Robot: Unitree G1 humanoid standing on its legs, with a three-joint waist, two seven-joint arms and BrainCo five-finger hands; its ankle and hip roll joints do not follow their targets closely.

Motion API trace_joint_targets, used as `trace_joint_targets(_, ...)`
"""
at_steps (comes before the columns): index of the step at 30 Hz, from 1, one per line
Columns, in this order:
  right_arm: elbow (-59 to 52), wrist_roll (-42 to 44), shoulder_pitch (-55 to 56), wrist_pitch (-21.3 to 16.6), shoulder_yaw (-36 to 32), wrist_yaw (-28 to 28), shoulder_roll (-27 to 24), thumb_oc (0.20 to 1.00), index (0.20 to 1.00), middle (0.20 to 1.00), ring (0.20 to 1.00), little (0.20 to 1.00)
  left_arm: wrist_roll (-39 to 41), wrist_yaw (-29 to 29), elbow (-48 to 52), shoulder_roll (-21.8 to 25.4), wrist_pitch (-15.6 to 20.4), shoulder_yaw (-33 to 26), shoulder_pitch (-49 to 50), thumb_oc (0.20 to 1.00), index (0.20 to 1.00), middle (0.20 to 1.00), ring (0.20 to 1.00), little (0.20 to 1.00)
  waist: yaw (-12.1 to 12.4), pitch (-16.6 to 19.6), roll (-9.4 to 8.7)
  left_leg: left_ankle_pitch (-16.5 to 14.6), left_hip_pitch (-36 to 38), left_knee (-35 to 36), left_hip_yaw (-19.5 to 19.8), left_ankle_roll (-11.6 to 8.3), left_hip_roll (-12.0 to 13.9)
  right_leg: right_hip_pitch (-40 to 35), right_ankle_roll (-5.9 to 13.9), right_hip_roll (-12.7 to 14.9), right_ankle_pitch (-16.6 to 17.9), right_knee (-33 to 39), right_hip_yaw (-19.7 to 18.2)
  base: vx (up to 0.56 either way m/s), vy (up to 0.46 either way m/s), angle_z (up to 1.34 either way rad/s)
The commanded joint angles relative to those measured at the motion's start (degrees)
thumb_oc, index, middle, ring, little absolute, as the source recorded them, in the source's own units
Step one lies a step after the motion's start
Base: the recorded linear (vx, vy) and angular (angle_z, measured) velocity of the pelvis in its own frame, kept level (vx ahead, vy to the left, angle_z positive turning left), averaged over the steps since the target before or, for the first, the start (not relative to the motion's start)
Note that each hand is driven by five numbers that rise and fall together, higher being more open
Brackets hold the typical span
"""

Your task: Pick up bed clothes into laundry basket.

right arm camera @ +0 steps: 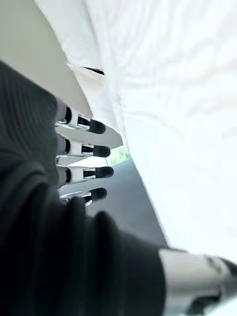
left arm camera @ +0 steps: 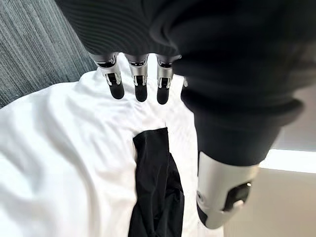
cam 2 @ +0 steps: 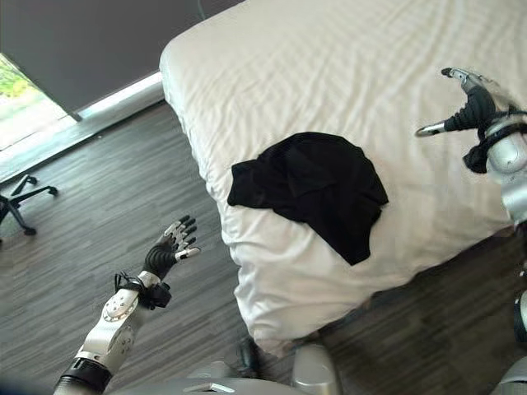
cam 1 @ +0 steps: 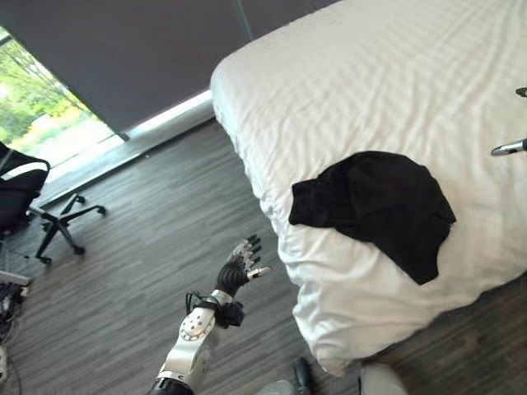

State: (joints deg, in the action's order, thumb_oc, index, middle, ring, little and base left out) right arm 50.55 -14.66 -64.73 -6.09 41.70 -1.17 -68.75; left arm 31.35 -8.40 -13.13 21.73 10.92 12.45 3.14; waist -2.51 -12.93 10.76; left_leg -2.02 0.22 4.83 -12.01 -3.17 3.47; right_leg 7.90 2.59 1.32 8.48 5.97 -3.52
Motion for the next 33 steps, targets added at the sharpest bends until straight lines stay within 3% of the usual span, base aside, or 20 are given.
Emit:
trace_joint_targets(1, 3.88, -6.67, -5.04, 0.38, 3.66, -3.06, 1.52, 1.000, 1.000, 1.000, 1.000, 1.000, 1.91, -0.52, 2.00, 4.90, 2.00, -3.96, 0.46, 1.000, 1.000, 1.000, 1.000, 1.000, 0.61, -0.02, -6.48, 4.43, 1.89, 0.17, 0.58, -2.27, -1.47, -3.95, 3.74, 4.87, -6.53, -0.97, -3.20, -0.02, -0.023, 0.14)
trace_joint_targets(4, 8.97, -13.27, -9.77, 0.89, 9.76, -2.77, 3.38, 1.000, 1.000, 1.000, 1.000, 1.000, 1.59, -0.38, 2.03, 5.43, 2.26, -5.33, 0.99, 1.000, 1.000, 1.000, 1.000, 1.000, 1.14, -0.37, -6.06, 4.66, 1.00, 0.17, 0.83, -2.45, -1.33, -3.22, 3.66, 4.75, -6.48, -0.97, -3.03, -0.01, -0.013, 0.01)
trace_joint_targets(14, 9.91, -14.76, -15.00, 2.34, 11.07, -4.47, 8.42, 1.000, 1.000, 1.000, 1.000, 1.000, 0.05, 1.27, 0.98, 5.21, 3.49, -5.03, -1.00, 1.000, 1.000, 1.000, 1.000, 1.000, 1.71, -1.54, -5.87, 5.20, -2.10, 0.17, 0.50, -2.81, -1.15, 0.33, 3.82, 4.33, -5.28, -0.97, -3.61, -0.02, -0.011, 0.02)
trace_joint_targets(20, -1.67, -14.76, -18.41, 2.80, 12.20, -3.00, 11.00, 1.000, 1.000, 1.000, 1.000, 1.000, -0.52, 2.29, -0.15, 3.62, 3.36, -4.46, -2.89, 1.000, 1.000, 1.000, 1.000, 1.000, 1.11, -2.06, -6.71, 4.86, -2.24, 0.17, -0.24, -2.75, -0.97, 1.15, 3.71, 3.94, -4.76, -0.97, -4.44, 0.00, 0.008, -0.07)
trace_joint_targets(27, -21.24, -16.91, -14.57, 3.26, 6.39, -0.63, 8.29, 1.000, 1.000, 1.000, 1.000, 1.000, -2.01, 3.26, -0.93, 2.34, 2.71, -5.96, -2.62, 1.000, 1.000, 1.000, 1.000, 1.000, 0.04, -2.69, -7.69, 4.06, -2.05, 0.17, -1.09, -2.31, -1.06, 1.69, 3.69, 4.03, -4.25, -0.97, -5.29, -0.01, 0.014, -0.04)
trace_joint_targets(33, -24.29, -17.42, -8.99, 3.02, 1.97, 0.27, 10.59, 1.000, 1.000, 1.000, 1.000, 1.000, -2.31, 3.18, -1.00, 1.78, 2.64, -4.97, -3.48, 1.000, 1.000, 1.000, 1.000, 1.000, 0.36, -3.13, -7.88, 3.89, -2.12, 0.17, -1.14, -2.07, -1.33, 1.88, 3.82, 4.28, -3.98, -0.97, -5.46, -0.01, 0.011, -0.04)
